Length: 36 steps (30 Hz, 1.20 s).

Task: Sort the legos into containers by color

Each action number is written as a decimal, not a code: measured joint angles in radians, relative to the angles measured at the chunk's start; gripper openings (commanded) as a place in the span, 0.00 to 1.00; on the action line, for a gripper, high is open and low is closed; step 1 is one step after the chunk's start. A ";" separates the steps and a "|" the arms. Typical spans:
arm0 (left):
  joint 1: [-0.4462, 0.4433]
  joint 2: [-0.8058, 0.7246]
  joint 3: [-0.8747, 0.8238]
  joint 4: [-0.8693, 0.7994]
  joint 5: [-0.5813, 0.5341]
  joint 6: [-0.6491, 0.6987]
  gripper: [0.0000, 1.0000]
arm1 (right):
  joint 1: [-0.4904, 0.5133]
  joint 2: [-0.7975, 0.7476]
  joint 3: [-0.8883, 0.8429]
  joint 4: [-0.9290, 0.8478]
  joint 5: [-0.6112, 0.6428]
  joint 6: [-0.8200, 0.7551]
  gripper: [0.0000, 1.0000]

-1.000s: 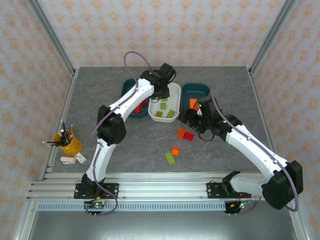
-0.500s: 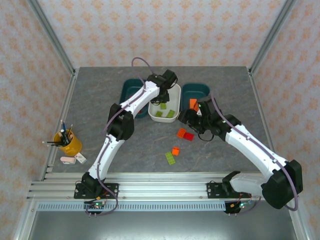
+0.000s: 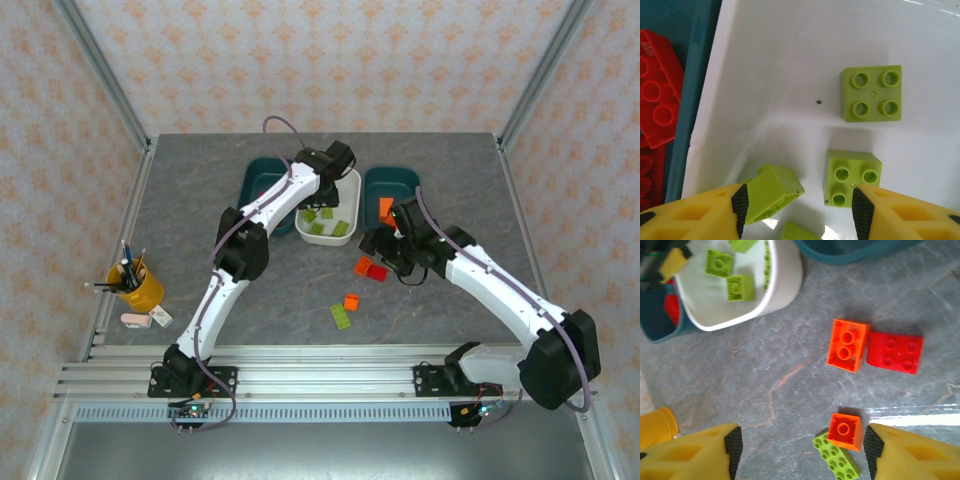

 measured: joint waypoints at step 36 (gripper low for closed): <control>-0.120 -1.389 -1.323 0.235 0.124 -0.252 0.76 | 0.142 0.588 0.204 -0.051 0.200 0.253 0.64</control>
